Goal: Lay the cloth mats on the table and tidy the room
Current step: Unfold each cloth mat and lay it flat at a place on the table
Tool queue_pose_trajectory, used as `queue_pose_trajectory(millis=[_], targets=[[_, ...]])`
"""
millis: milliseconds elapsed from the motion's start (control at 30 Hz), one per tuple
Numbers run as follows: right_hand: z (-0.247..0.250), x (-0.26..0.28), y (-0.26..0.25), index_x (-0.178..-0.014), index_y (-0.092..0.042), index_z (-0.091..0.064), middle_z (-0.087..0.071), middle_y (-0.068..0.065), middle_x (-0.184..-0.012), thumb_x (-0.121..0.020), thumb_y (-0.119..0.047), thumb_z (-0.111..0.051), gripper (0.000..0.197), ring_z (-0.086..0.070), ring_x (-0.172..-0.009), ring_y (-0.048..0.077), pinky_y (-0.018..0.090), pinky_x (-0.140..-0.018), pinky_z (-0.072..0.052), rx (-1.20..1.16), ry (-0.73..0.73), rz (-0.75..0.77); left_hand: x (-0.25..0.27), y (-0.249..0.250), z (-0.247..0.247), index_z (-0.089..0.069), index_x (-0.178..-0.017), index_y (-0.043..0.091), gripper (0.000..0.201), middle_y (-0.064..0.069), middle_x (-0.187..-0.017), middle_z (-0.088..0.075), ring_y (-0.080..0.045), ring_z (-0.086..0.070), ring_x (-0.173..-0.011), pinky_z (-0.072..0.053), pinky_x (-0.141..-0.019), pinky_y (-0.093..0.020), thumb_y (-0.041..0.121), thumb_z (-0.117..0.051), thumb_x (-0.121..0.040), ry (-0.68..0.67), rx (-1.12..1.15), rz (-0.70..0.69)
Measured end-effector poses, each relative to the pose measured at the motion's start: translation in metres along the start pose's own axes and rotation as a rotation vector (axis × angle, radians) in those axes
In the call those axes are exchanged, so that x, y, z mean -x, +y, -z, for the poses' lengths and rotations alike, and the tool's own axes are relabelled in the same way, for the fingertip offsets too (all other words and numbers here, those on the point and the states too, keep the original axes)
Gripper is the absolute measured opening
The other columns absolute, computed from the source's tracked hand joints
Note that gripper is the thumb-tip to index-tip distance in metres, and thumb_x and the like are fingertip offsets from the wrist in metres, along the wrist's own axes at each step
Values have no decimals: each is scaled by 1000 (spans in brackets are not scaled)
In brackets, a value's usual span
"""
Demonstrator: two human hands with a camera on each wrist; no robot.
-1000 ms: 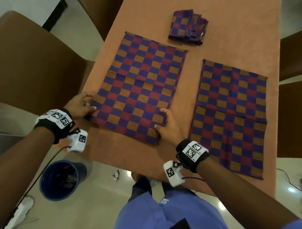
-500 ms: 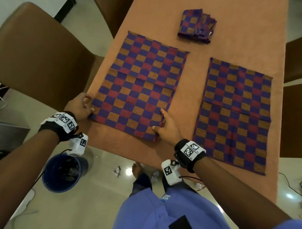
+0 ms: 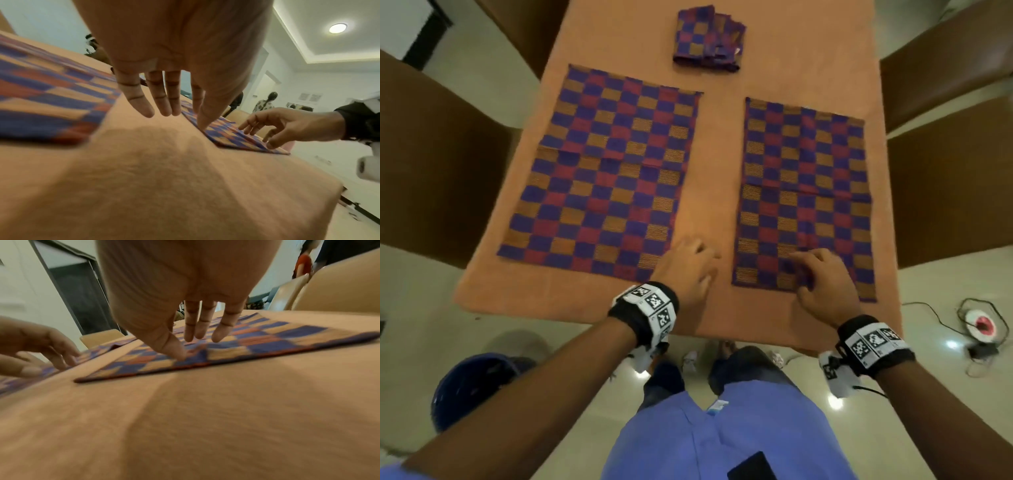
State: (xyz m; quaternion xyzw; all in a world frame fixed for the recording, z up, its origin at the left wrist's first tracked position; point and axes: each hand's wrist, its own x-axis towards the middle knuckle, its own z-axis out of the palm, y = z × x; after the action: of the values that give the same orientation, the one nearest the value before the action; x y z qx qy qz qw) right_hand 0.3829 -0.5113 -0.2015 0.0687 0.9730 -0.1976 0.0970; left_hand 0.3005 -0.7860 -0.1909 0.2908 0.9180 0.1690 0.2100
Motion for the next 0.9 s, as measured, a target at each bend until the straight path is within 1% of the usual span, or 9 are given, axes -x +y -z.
queue_pose_trajectory(millis=[167, 267, 367, 467, 500, 667, 767, 833, 900], targets=[[22, 28, 76, -125, -22, -56, -57, 6, -119, -69, -26, -64, 57, -54, -108, 30, 48, -93, -47, 264, -28, 48, -19, 39, -30, -47, -133, 27, 50, -4, -130, -48, -28, -43, -119, -43, -95, -43, 28, -56, -84, -41, -159, -67], [23, 22, 99, -128, -23, -54, -56, 6, -123, -77, -31, -61, 51, -52, -112, 29, 49, -96, -46, 275, -40, 122, -23, 43, -38, -61, -113, 17, 43, -13, -108, -61, -35, -56, -96, -52, -76, -48, 19, -67, -70, -39, -208, -103], [23, 14, 115, -124, -21, -57, -59, 6, -117, -81, -27, -67, 44, -56, -105, 29, 47, -91, -48, 290, -10, 261, -24, 57, -39, -68, -102, 18, 34, -14, -96, -65, -35, -62, -80, -54, -60, -40, 19, -68, -68, -46, -386, -19], [23, 10, 129, -114, -18, -61, -63, 6, -107, -83, -19, -66, 32, -59, -92, 29, 44, -80, -52, 218, 13, 387, -23, 74, -41, -69, -96, 15, 34, -18, -95, -67, -38, -64, -72, -54, -56, -42, 24, -43, -77, -36, -435, 46], [26, 11, 134, -112, -18, -62, -63, 5, -105, -82, -17, -64, 30, -60, -89, 29, 43, -77, -52, 195, 5, 404, -24, 81, -44, -69, -93, 13, 33, -19, -94, -68, -37, -64, -68, -53, -55, -41, 24, -42, -77, -29, -455, 73], [41, 9, 135, -113, -26, -63, -65, -3, -107, -80, -25, -57, 34, -60, -99, 23, 42, -83, -51, 151, -131, 404, -27, 107, -39, -65, -96, 9, 25, -20, -88, -65, -39, -63, -68, -50, -58, -42, 15, -49, -77, 38, -442, 210], [46, 11, 139, -108, -33, -64, -65, -9, -103, -75, -27, -56, 34, -60, -100, 19, 39, -88, -48, 56, -162, 395, -21, 123, -38, -67, -86, 7, 20, -20, -79, -65, -40, -63, -63, -48, -56, -40, 11, -54, -72, 126, -389, 296], [46, 16, 142, -105, -29, -68, -67, -7, -100, -75, -20, -61, 32, -61, -96, 18, 30, -87, -44, -15, -154, 419, -12, 129, -44, -68, -76, 7, 17, -19, -70, -64, -38, -61, -57, -49, -53, -40, 11, -55, -65, 139, -381, 326], [43, 22, 147, -103, -21, -71, -68, -1, -97, -74, -12, -65, 32, -62, -93, 21, 27, -83, -42, -109, -165, 434, -5, 134, -49, -68, -69, 4, 10, -20, -64, -63, -39, -59, -54, -49, -52, -40, 8, -63, -61, 99, -373, 352]])
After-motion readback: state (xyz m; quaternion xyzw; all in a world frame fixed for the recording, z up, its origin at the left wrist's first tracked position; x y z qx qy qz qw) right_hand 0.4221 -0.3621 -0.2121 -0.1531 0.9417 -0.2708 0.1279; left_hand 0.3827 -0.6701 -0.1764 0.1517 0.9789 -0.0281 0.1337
